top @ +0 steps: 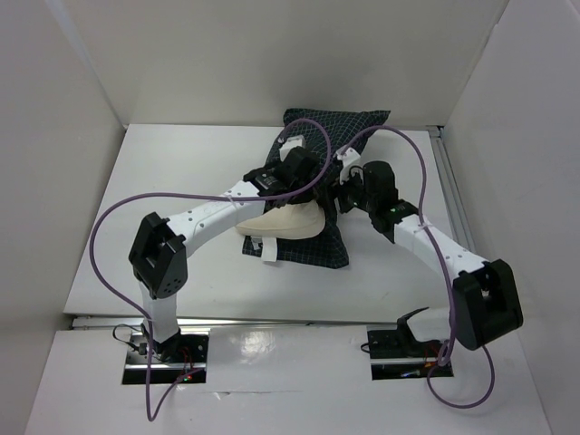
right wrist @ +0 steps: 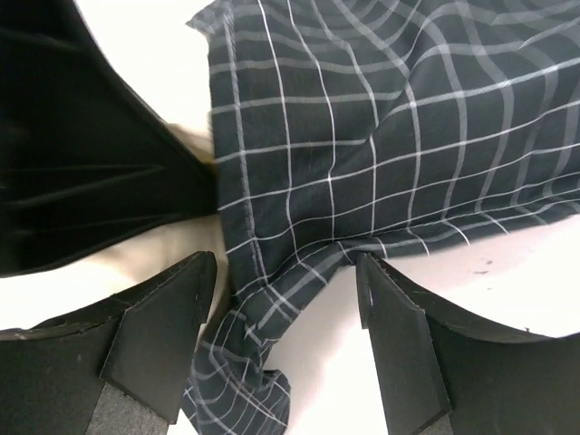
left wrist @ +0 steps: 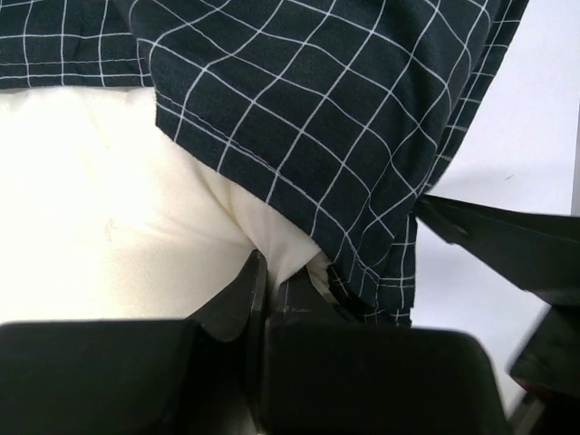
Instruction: Put the pillow into the pillowcase
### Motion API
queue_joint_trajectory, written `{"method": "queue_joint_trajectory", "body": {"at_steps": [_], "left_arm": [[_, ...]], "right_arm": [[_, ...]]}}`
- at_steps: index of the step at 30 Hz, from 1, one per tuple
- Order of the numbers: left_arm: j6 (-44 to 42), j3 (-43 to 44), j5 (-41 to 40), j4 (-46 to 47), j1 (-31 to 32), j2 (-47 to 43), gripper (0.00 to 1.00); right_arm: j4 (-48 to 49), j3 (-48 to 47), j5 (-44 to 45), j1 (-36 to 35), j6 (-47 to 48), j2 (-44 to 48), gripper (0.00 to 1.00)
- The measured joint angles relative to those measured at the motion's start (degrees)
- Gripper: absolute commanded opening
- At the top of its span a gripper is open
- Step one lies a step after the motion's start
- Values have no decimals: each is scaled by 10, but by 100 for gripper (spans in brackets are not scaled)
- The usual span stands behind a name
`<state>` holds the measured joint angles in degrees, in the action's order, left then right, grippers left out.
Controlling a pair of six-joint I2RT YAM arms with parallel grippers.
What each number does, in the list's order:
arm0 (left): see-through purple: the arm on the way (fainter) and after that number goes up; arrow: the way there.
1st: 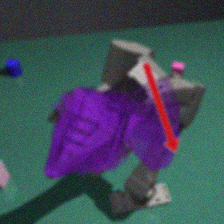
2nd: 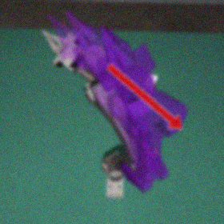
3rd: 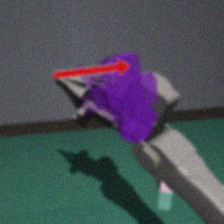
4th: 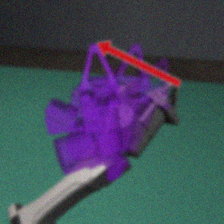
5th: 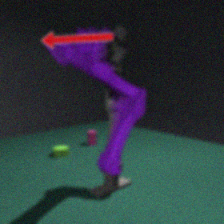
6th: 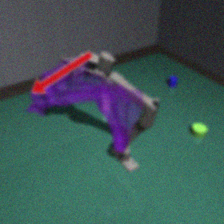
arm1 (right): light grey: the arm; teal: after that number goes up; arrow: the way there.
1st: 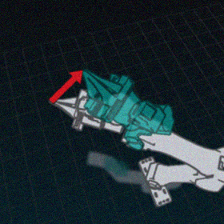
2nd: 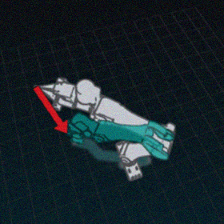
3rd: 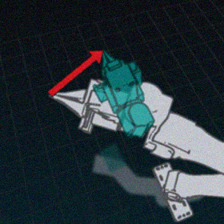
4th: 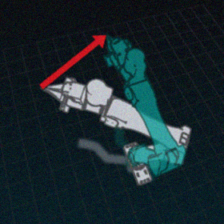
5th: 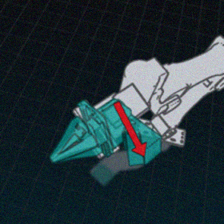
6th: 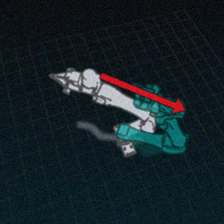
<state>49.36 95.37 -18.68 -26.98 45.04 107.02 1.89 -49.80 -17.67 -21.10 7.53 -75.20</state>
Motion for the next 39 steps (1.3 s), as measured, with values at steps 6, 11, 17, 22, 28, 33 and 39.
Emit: {"method": "queue_joint_trajectory", "body": {"at_steps": [6,11,17,22,28,33,39], "left_arm": [[-1,5,2,-3,0,4,0],[-1,17,6,-6,-3,16,0],[4,89,8,-33,-3,72,0],[11,161,14,-92,-2,112,0],[37,166,9,-130,-3,127,0],[48,162,30,-110,-2,128,0],[16,86,66,-64,-2,95,100]], "right_arm": [[8,0,3,0,-2,-33,0],[8,0,0,3,-22,-22,0],[-7,1,-56,3,-46,40,0],[-6,36,-89,-3,-62,47,0],[-16,120,-138,-20,-82,93,0],[-29,126,-146,-31,-88,97,0],[-61,122,-139,-39,-107,95,65]]}}
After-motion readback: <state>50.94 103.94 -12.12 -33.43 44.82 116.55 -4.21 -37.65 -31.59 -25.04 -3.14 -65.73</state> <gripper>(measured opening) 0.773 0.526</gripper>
